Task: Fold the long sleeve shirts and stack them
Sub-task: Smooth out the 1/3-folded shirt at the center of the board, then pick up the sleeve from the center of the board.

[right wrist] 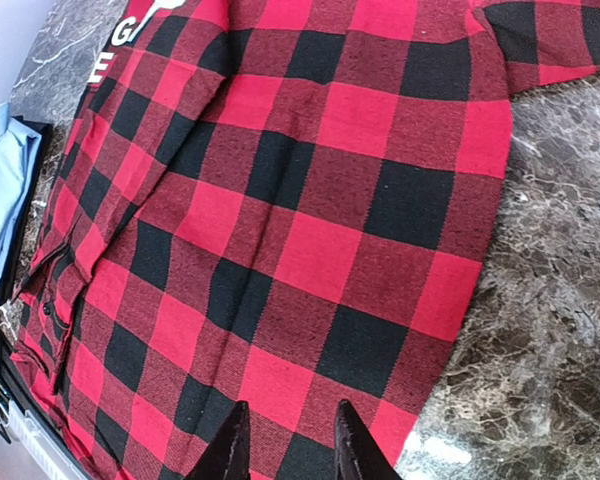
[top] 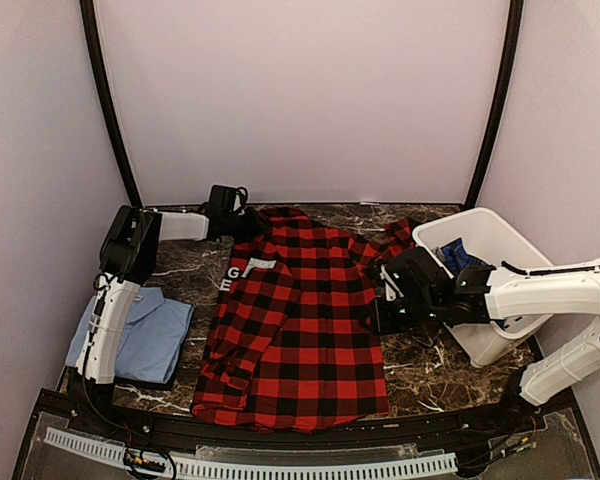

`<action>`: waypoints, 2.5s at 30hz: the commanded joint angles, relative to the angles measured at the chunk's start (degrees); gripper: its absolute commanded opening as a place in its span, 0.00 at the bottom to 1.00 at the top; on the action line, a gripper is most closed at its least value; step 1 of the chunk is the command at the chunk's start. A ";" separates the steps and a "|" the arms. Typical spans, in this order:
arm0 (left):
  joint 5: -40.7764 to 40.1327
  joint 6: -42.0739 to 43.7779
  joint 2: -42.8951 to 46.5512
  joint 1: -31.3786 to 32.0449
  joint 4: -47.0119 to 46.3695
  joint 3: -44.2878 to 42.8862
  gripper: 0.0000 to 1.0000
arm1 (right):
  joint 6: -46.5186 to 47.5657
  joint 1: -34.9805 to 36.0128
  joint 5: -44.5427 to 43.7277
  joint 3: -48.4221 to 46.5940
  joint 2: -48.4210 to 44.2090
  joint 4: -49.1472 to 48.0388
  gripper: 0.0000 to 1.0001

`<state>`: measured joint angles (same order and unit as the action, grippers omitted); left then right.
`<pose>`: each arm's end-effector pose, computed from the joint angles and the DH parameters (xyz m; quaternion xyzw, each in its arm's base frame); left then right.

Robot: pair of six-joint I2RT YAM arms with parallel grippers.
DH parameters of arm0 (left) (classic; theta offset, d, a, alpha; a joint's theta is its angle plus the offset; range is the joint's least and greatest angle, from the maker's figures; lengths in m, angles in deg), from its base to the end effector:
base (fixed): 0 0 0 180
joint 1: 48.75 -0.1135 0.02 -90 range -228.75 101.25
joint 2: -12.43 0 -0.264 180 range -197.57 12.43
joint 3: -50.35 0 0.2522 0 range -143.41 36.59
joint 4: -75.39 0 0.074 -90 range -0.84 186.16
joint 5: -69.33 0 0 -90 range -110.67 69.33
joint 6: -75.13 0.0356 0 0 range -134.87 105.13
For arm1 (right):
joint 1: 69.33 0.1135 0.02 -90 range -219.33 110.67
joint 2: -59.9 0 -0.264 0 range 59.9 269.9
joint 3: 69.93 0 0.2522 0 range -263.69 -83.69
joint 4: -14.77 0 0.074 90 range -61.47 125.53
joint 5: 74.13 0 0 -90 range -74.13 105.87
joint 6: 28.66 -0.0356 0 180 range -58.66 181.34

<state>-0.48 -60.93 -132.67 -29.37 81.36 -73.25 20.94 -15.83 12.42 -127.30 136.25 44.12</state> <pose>0.5303 -0.1996 0.1226 -0.1057 0.8398 -0.4022 0.3489 0.1617 0.2150 0.2062 -0.0959 0.9293 0.2406 0.2632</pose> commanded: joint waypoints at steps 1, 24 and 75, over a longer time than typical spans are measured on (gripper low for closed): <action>3.05 2.49 -0.08 -0.83 2.74 -4.57 0.25 | -0.72 0.38 -3.04 -1.09 -1.58 1.42 0.26; 10.73 5.49 28.02 3.33 -1.78 22.58 0.40 | 6.70 -11.76 -7.63 -19.76 9.22 6.35 0.56; 13.29 -2.85 39.41 -0.39 -14.82 60.95 0.36 | 22.44 -24.66 -35.33 -72.16 56.55 28.67 0.61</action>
<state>11.82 -64.98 -96.26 -29.53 63.77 -11.39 41.99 -38.69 -17.26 -193.25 188.80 66.94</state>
